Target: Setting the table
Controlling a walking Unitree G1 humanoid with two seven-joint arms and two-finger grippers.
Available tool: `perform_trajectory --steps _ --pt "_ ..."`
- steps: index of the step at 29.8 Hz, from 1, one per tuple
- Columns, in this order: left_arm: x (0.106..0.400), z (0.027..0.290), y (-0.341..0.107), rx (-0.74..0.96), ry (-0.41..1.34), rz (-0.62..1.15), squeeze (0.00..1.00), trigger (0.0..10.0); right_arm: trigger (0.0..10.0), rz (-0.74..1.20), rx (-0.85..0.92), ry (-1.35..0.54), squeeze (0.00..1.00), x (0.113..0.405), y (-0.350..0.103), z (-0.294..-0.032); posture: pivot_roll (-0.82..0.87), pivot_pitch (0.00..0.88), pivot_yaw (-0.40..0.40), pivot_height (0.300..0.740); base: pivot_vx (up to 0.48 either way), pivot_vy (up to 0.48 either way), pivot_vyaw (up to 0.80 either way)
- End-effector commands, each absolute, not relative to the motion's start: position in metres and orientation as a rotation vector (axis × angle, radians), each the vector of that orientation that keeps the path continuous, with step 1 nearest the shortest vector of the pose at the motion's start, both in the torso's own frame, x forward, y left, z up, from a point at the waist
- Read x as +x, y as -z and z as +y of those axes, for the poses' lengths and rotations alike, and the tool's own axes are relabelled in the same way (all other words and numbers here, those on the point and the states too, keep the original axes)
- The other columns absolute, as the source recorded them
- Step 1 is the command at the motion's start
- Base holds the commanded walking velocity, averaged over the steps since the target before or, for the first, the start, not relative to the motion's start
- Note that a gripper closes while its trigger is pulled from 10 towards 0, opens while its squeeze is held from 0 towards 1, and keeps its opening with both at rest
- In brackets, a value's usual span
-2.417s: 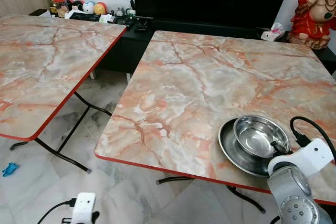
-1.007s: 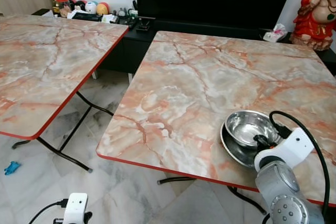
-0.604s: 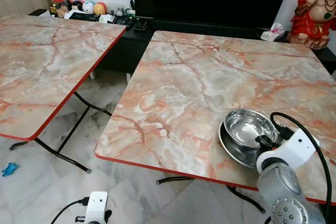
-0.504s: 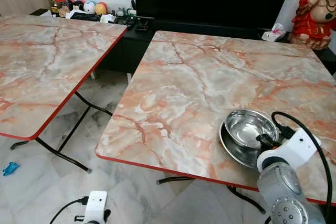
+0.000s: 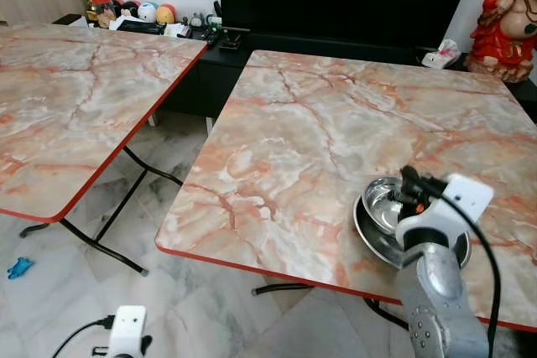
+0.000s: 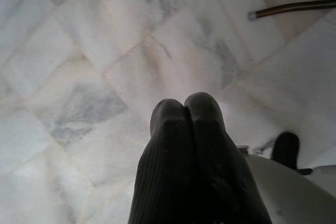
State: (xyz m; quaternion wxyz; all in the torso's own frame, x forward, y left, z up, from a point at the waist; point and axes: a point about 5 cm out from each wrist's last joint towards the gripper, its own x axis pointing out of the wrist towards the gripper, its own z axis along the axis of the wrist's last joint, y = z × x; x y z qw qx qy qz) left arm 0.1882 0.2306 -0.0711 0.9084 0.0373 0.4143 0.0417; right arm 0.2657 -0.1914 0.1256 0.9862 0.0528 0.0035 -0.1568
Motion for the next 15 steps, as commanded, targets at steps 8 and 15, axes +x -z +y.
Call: perform_trajectory --steps 8,15 --pt "0.193 0.211 0.074 0.068 -0.082 0.862 0.00 10.0 10.0 -0.098 -0.164 0.205 0.00 0.275 -0.120 -0.208 0.09 0.000 -0.078 0.740 0.000 0.000 0.00" --pt "0.195 0.214 0.072 0.094 -0.066 0.851 0.00 10.0 10.0 -0.093 -0.134 0.347 0.00 0.269 -0.110 -0.225 0.11 0.000 -0.064 0.740 0.000 0.000 0.00"
